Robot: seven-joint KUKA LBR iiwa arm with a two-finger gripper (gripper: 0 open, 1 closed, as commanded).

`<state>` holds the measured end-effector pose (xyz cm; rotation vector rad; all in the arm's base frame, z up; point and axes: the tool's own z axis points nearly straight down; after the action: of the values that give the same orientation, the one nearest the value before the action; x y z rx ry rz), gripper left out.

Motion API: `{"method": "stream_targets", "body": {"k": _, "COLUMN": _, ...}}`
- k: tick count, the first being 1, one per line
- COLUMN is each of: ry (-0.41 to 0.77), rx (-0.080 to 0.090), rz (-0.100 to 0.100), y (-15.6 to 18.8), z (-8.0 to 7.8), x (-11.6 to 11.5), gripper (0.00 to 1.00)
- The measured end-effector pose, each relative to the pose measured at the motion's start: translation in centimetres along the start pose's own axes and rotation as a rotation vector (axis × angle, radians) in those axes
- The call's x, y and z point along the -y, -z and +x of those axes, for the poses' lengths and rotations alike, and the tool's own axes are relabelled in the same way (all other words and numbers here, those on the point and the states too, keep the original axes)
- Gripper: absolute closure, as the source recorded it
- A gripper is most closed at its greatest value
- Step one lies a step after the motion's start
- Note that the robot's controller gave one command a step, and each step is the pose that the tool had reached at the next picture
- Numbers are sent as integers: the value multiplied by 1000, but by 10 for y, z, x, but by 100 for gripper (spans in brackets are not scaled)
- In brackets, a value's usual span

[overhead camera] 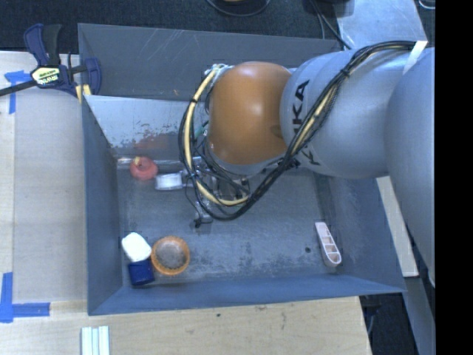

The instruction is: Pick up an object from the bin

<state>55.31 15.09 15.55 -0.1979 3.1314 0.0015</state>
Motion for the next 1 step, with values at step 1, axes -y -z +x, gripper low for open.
{"method": "stream_targets", "body": {"k": 1, "ry": 114, "rx": 0, "rz": 0, "y": -15, "z": 5, "x": -52, "gripper": 0}}
